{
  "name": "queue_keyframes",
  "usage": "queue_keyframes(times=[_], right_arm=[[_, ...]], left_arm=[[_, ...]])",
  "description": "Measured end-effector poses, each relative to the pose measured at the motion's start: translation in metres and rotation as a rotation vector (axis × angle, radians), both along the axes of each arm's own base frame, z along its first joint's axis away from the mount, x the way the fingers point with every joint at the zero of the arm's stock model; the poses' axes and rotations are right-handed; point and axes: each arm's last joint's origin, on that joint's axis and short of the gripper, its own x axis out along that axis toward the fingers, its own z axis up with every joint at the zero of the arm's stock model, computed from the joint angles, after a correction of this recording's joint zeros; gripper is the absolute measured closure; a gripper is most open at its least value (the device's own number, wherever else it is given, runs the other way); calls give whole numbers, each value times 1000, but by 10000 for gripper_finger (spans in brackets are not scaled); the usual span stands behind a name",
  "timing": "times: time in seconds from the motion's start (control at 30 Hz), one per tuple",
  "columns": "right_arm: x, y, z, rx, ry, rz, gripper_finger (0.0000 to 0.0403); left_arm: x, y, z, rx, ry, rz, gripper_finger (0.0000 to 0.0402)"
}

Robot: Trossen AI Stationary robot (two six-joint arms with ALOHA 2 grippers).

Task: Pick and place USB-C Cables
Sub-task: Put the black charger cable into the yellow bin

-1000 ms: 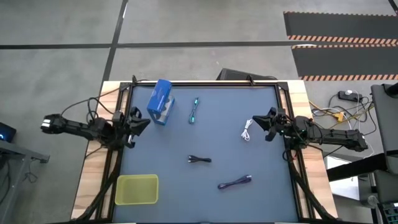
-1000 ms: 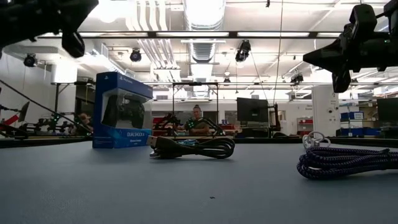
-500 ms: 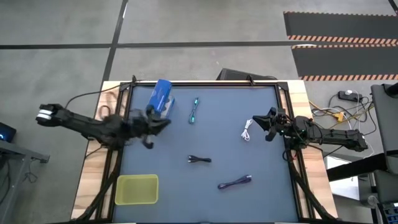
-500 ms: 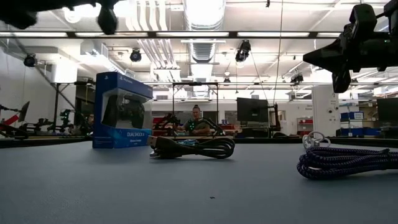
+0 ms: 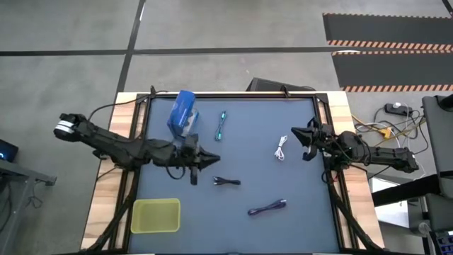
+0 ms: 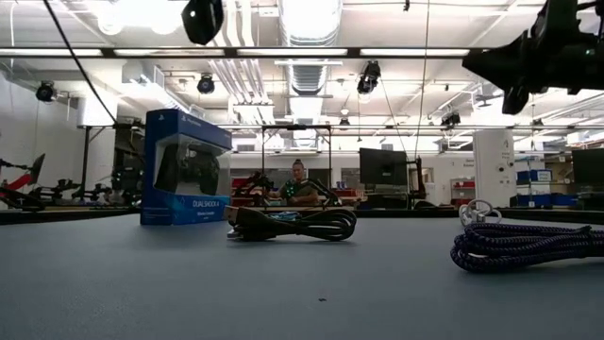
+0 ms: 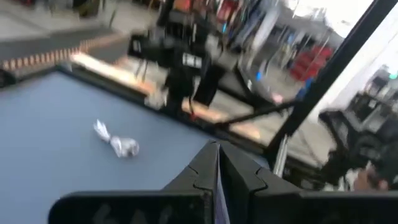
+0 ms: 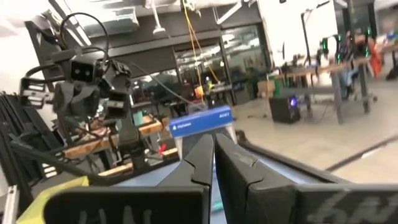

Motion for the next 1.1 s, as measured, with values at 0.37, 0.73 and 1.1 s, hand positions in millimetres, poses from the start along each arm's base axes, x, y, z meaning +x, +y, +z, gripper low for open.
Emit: queue_keyframes(times=[0.37,0.73,1.1], right_arm=[[-3,0,16,-105,-13,-26,394],[-4,0,18,-98,66,-21,394],[-4,0,19,-100,66,-22,394]], left_arm=[[18,-28,-4,75,418,-101,401],[47,-46,-78,131,695,-120,401],[70,-54,-110,197,711,-147,369]])
